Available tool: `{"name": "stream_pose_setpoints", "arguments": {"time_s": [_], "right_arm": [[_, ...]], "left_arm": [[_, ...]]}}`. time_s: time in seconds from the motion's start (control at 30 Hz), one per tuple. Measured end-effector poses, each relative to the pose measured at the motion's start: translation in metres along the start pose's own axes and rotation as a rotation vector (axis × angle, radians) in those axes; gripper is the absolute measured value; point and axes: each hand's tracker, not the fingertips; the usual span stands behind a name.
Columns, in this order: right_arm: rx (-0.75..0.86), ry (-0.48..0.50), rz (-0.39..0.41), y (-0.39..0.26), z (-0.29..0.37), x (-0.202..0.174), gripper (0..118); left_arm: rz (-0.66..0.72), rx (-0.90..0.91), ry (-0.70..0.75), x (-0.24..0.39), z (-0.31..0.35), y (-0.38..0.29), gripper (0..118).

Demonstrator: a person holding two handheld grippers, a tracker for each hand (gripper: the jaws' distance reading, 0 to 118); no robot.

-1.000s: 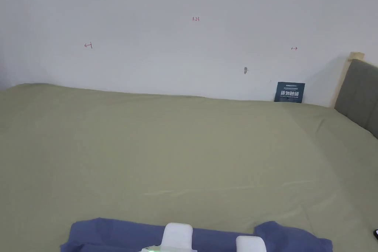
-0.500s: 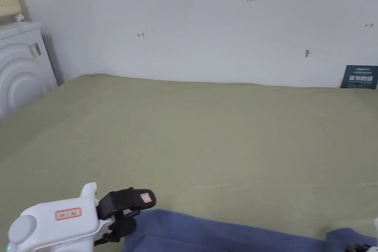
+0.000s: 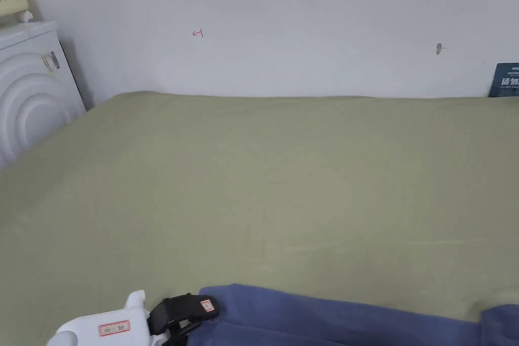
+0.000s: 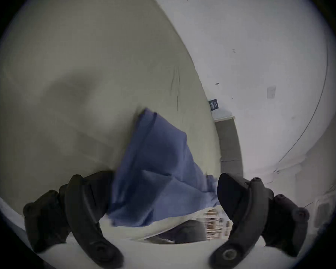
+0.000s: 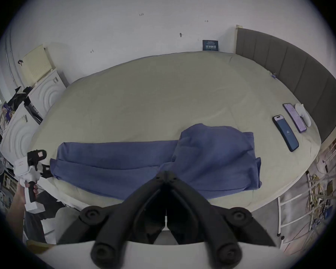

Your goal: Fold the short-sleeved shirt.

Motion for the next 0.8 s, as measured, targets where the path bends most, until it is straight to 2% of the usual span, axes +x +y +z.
{"name": "stream_pose_setpoints", "arguments": {"time_s": [0.03,0.07,0.1,0.13,0.17,0.23,0.3,0.33,0.37,0.43,0.5,0.63,0.8], "right_arm": [[0.000,0.011,-0.003,-0.002,0.000,0.000,1],[0.000,0.015,-0.004,-0.004,0.001,-0.001,1],[-0.002,0.017,-0.002,-0.004,0.001,-0.001,1],[-0.004,0.021,0.001,-0.005,0.002,-0.001,1],[-0.005,0.023,0.002,-0.005,0.004,-0.001,1],[-0.001,0.027,0.004,-0.005,0.009,-0.002,1],[0.010,0.032,0.005,-0.006,0.016,0.000,1],[0.016,0.030,0.007,-0.006,0.020,0.001,1],[0.020,0.029,0.011,-0.004,0.022,0.002,1],[0.026,0.024,0.013,-0.002,0.027,0.003,1],[0.045,0.032,0.011,0.001,0.031,0.006,1],[0.068,0.030,0.009,0.005,0.039,0.008,1],[0.075,0.037,-0.017,0.004,0.046,0.016,1]], "left_arm": [[0.021,0.004,-0.047,-0.001,-0.003,-0.001,108],[0.048,0.018,-0.085,0.006,-0.008,-0.010,100],[0.085,0.009,-0.098,0.003,-0.010,-0.012,78],[0.123,0.003,-0.050,0.001,-0.013,-0.013,36],[0.120,-0.006,0.012,0.002,-0.016,-0.015,7],[0.036,0.008,0.124,0.029,-0.015,-0.043,7],[-0.028,0.039,0.045,0.049,-0.011,-0.052,7],[-0.035,0.046,0.048,0.031,-0.006,-0.023,7],[-0.072,0.063,0.056,0.042,-0.003,-0.020,7],[-0.236,0.077,0.061,0.078,0.001,-0.018,7],[-0.363,0.031,0.034,0.140,-0.001,-0.036,7],[-0.588,-0.013,0.128,0.207,-0.026,-0.059,9],[-0.613,-0.136,0.208,0.229,-0.097,-0.099,9]]}}
